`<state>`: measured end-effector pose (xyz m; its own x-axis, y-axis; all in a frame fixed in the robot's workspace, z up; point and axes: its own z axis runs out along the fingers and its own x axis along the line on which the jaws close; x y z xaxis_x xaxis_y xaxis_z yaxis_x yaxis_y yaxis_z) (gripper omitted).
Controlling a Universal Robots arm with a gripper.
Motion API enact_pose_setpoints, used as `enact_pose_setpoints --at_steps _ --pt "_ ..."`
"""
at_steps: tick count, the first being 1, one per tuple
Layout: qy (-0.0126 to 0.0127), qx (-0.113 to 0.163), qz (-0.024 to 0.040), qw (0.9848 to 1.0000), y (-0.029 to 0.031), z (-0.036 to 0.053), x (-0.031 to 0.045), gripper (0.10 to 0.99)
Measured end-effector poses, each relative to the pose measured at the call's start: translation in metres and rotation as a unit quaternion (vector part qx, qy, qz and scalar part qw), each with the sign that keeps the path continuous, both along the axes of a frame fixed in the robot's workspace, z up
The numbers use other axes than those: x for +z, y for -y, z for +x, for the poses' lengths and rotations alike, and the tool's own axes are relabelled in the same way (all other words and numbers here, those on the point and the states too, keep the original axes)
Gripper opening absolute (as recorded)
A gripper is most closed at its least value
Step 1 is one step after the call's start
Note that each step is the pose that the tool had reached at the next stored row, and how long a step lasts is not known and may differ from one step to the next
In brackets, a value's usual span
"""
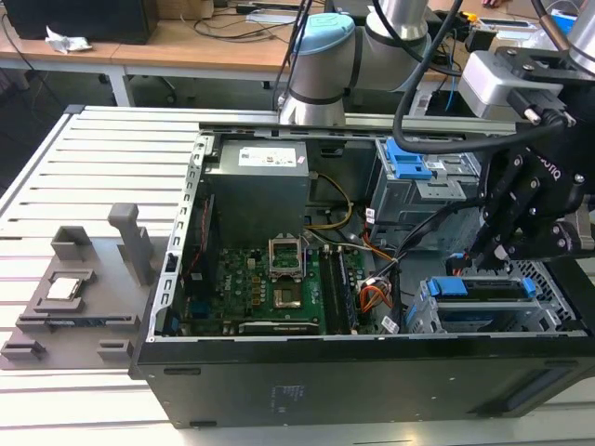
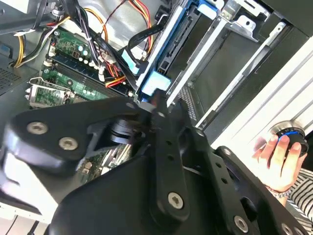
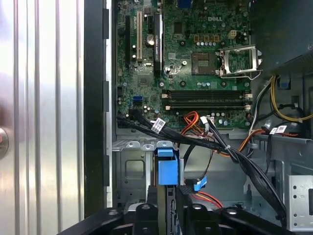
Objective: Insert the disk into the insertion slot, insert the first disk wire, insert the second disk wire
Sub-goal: 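Insert the disk into the insertion slot, then insert the first disk wire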
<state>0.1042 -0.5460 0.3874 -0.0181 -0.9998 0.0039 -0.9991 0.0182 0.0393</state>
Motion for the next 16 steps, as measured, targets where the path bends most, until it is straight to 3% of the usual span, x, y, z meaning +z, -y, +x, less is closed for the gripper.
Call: enact_pose_setpoints --at_steps 1,2,16 --pt "0.0000 0.000 0.0000 1.0000 0.0000 0.0000 -0.0001 0.180" --pt "0.0000 0.000 0.0000 1.0000 0.0000 0.0000 -0.0001 0.118" --pt "0.0000 0.000 0.0002 1.0000 0.0000 0.0013 -0.0009 0.106"
